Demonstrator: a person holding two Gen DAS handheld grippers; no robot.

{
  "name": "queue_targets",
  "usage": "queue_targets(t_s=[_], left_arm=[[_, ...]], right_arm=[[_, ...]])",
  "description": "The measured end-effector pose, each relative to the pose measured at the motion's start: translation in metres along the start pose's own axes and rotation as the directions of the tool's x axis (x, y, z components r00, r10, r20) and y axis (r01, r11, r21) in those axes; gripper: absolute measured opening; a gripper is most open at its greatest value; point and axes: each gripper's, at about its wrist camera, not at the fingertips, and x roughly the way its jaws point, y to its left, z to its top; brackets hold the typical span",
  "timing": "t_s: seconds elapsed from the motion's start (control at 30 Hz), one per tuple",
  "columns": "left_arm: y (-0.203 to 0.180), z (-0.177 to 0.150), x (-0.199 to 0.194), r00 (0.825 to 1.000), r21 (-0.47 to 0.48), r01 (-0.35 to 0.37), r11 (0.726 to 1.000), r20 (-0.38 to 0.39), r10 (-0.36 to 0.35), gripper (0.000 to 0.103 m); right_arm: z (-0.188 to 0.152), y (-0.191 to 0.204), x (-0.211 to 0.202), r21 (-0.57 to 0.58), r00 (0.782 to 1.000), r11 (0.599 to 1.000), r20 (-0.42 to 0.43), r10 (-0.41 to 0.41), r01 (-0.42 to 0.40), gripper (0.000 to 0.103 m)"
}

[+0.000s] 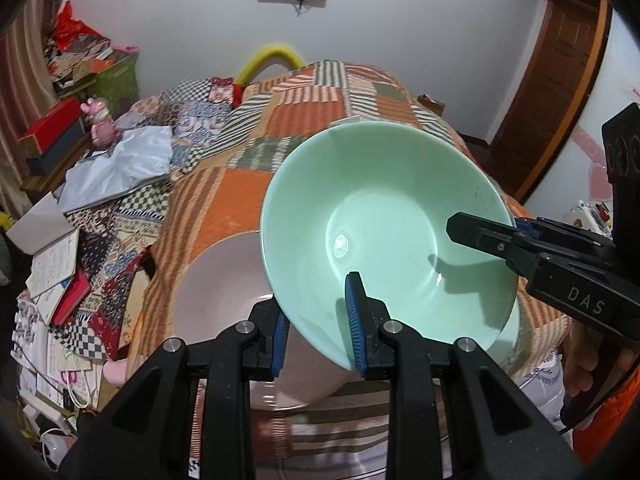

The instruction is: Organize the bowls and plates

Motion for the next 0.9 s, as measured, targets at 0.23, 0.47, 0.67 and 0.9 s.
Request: queue_targets(t_s=[0.23, 0.47, 0.67, 0.9], left_arm=[[0.029, -0.010, 0.008, 0.999, -0.031, -0.026, 0.999, -0.027, 0.025, 0.026], [0.047, -0.021, 0.020, 0.997, -0.042, -0.041, 0.998, -0.066, 0.038, 0.026], [0.058, -0.028, 0.031, 0.994, -0.053, -0.047, 0.997, -0.100, 0.042, 0.026], [0.066, -0.035, 0.039, 0.990, -0.065, -0.058, 0.996, -0.132, 0.050, 0.026]], right_arm=[[-0.003, 0.017, 0.024, -0.042, 0.998, 0.999, -0.048, 0.029, -0.031, 0.020], [-0.006, 0.025, 0.046, -0.038, 0.993, 0.997, -0.098, 0.058, -0.062, 0.020], [-0.011, 0.027, 0.061, -0.020, 0.987, 0.996, -0.137, 0.080, -0.083, 0.020], [-0.016, 0.024, 0.072, -0.009, 0.980, 0.995, -0.174, 0.094, -0.097, 0.020]])
